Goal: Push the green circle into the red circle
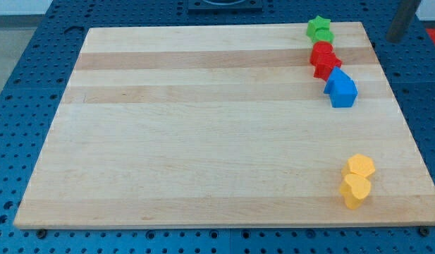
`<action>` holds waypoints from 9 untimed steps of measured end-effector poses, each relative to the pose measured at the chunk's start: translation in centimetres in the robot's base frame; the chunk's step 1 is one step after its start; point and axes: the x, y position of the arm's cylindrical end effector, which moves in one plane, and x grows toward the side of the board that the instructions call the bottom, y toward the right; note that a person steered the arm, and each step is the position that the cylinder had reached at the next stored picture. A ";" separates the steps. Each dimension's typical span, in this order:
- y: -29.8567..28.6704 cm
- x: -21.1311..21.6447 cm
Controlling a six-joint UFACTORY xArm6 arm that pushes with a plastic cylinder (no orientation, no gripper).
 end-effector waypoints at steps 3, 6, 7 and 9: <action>0.1 11.9; 0.1 25.4; 0.1 28.2; -1.6 34.1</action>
